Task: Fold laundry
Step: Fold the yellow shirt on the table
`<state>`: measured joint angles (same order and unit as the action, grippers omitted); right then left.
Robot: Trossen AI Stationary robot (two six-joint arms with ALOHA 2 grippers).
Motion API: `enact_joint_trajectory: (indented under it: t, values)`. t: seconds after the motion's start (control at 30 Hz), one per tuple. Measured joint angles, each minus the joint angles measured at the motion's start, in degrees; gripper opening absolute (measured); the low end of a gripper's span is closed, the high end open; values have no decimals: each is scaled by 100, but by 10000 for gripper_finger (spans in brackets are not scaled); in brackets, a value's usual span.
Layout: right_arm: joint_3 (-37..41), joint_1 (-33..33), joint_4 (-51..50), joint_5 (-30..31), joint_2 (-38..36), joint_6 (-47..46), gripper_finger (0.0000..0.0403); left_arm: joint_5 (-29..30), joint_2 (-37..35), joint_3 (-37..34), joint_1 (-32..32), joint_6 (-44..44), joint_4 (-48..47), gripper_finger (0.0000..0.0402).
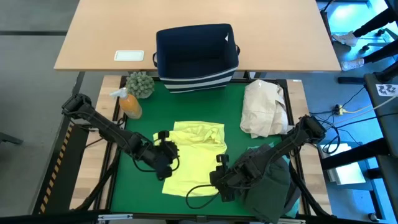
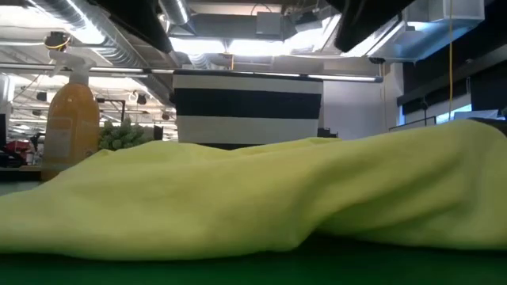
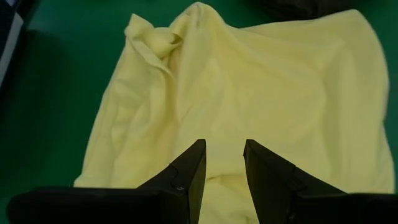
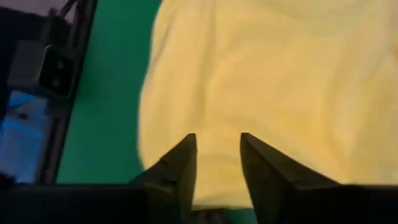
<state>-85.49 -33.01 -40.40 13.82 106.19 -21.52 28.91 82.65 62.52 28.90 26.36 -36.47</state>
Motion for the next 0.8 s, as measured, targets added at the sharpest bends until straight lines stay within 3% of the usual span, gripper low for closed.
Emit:
enact_joint_trajectory:
  t: [0.13, 0.33, 0.6, 0.8]
  values:
    - [0, 2, -107, 612, 0, 99, 157, 0, 0, 0, -124, -121, 2, 105]
    - [338, 72, -140, 1367, -182, 249, 144, -128, -2, 0, -402, -261, 3, 105]
    - [2211, 557, 852, 1334, -1494, 93, 109, -1279, -11, -576, -1205, -1166, 1078, 105]
    - [3320, 1623, 2053, 382, -2005, 281, 104, -2314, -11, -1079, -2295, -1779, 2217, 105]
